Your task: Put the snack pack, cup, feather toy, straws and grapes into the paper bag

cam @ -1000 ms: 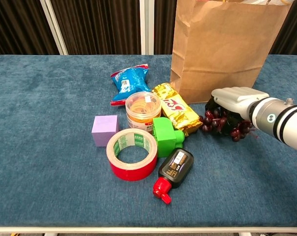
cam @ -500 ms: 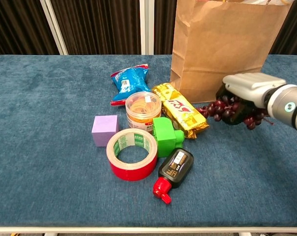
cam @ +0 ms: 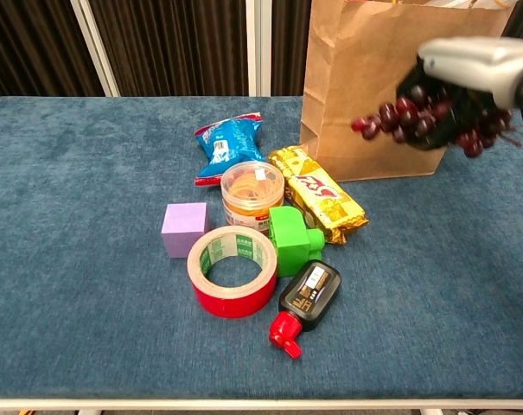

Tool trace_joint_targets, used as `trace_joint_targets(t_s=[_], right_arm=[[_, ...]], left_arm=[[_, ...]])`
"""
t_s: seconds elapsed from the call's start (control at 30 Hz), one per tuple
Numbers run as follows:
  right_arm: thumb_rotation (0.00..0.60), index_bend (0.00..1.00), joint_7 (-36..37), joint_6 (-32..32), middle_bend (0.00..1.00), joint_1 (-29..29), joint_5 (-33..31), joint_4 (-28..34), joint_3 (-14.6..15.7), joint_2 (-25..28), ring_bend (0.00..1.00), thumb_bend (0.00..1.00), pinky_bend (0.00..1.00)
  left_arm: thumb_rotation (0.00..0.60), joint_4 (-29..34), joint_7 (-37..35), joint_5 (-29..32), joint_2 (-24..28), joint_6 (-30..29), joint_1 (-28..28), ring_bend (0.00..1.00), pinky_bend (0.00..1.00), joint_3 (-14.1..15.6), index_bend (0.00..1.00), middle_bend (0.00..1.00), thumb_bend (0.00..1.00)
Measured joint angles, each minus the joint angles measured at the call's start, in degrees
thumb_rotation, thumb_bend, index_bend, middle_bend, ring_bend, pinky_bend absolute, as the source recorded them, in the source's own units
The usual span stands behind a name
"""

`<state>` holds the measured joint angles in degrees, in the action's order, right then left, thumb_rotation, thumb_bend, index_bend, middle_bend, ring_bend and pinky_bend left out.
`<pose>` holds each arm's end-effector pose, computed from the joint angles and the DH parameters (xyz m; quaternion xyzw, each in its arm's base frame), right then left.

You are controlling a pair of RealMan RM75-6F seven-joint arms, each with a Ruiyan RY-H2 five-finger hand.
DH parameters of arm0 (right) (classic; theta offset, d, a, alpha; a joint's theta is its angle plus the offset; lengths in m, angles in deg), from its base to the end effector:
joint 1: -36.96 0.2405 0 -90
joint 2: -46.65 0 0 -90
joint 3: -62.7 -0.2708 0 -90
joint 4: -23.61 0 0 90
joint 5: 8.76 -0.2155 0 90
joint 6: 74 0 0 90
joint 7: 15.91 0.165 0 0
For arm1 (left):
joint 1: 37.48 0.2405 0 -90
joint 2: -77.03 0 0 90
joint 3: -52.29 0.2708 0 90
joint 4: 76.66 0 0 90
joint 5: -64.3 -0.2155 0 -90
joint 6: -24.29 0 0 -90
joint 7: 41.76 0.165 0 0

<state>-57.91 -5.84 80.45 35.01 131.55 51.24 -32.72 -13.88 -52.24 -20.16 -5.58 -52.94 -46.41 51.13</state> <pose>-0.1314 -0.3492 0.0283 0.7139 -0.3865 0.3205 0.4882 -0.3934 0.2284 0.0800 -0.6149 -0.4200 -0.3500 0.5683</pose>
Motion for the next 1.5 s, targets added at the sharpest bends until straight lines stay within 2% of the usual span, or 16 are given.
trace_joint_targets(t_s=[0.4,0.5,0.73,0.93,1.17,1.5], right_arm=[[0.6,0.82,-6.7,1.3,0.65,8.7,-4.5,5.7,-7.1,-0.3,0.61,0.45,0.79],[0.6,0.82,-8.2,1.8,0.65,11.9,-6.2,5.9,-9.7,-1.4,0.61,0.45,0.79],[0.6,0.82,-11.3,5.0,0.66,19.9,-11.0,4.6,-17.9,-3.4,0.61,0.45,0.8],[0.6,0.82,-14.6,8.2,0.66,23.7,-16.7,1.7,-23.0,-1.3,0.61,0.45,0.8],[0.6,0.82,-15.5,9.9,0.66,23.7,-17.8,-1.7,-24.1,4.6,0.61,0.46,0.79],[0.6,0.83,-12.4,6.2,0.66,19.1,-17.1,-6.0,-20.6,12.0,0.61,0.46,0.8]], left_arm=[[0.6,0.8,0.0,0.3,0.5,-0.1,0.1,0.01,0.13,-0.2,0.15,0.07,0.02],[0.6,0.8,0.0,0.2,0.5,-0.1,0.1,0.01,0.13,-0.1,0.15,0.07,0.02],[0.6,1.0,-0.3,0.2,0.7,-0.1,0.1,0.01,0.13,0.0,0.15,0.07,0.02],[0.6,1.3,-0.4,0.1,0.9,0.0,0.1,0.01,0.13,0.2,0.15,0.07,0.02],[0.6,1.2,-0.4,0.4,0.7,0.4,0.0,0.01,0.13,0.0,0.15,0.07,0.02],[0.6,1.3,-0.3,0.7,0.6,0.7,-0.2,0.01,0.13,-0.2,0.15,0.07,0.02]])
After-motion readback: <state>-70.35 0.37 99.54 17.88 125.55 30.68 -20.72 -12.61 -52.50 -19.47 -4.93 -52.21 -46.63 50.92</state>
